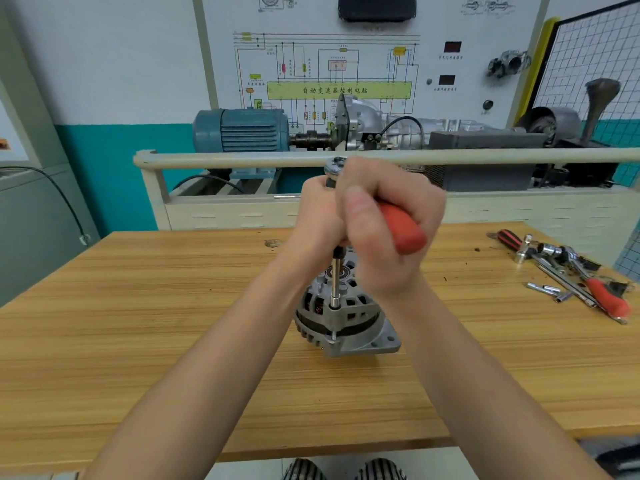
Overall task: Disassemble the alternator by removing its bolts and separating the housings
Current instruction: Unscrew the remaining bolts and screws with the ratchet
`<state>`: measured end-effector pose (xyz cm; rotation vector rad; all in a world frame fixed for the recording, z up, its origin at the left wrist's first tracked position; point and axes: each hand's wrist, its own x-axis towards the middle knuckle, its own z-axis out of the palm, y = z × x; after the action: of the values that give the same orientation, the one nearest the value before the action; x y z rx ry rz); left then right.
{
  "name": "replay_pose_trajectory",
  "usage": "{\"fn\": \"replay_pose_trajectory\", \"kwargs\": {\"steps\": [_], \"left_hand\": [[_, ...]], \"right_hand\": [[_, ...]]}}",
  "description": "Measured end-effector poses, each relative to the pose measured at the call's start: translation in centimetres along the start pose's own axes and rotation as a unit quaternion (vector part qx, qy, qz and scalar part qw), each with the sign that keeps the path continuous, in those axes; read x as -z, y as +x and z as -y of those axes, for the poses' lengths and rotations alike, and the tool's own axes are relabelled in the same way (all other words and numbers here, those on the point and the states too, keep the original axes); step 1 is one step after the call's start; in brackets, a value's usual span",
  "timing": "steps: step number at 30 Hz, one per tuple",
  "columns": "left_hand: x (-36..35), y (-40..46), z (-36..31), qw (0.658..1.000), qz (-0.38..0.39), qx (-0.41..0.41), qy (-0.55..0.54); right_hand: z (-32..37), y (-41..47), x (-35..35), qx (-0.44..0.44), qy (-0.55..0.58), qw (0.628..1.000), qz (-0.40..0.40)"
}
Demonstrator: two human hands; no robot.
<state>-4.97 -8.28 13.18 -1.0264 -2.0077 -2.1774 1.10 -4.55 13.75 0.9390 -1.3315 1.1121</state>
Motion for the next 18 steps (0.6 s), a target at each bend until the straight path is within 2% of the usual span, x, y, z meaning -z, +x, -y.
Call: {"fn": "replay_pose_trajectory", "kwargs": {"steps": [2, 4, 7, 10, 14, 15, 18], "left_hand": [[-0.1, -0.3, -0.2, 0.999, -0.010, -0.003, -0.034], [0.0, -0.3, -0.3, 0.997, -0.001, 0.014, -0.072], [0.5, 0.0, 0.1, 0.992, 0.047, 0.034, -0.110], [1.2, 0.4, 0.0, 0.979, 0.130, 0.062, -0.142], [1.2, 0.6, -0.4, 0.956, 0.227, 0.096, -0.159], [1.2, 0.7, -0.4, 0.954, 0.230, 0.109, -0.161], [1.1, 0.6, -0.3, 0.965, 0.190, 0.117, -0.134]], "right_hand": [[0.0, 0.2, -0.2, -0.003, 0.002, 1.000, -0.023], [0.2, 0.8, 0.4, -0.057, 0.123, 0.984, -0.116], [-0.2, 1.8, 2.0, -0.147, 0.316, 0.912, -0.216], [-1.1, 2.5, 3.5, -0.222, 0.396, 0.846, -0.279], [-3.4, 3.1, 5.3, -0.327, 0.512, 0.713, -0.350], [-3.9, 3.2, 5.4, -0.349, 0.508, 0.696, -0.369], [-4.0, 3.5, 4.7, -0.375, 0.431, 0.728, -0.379]]}}
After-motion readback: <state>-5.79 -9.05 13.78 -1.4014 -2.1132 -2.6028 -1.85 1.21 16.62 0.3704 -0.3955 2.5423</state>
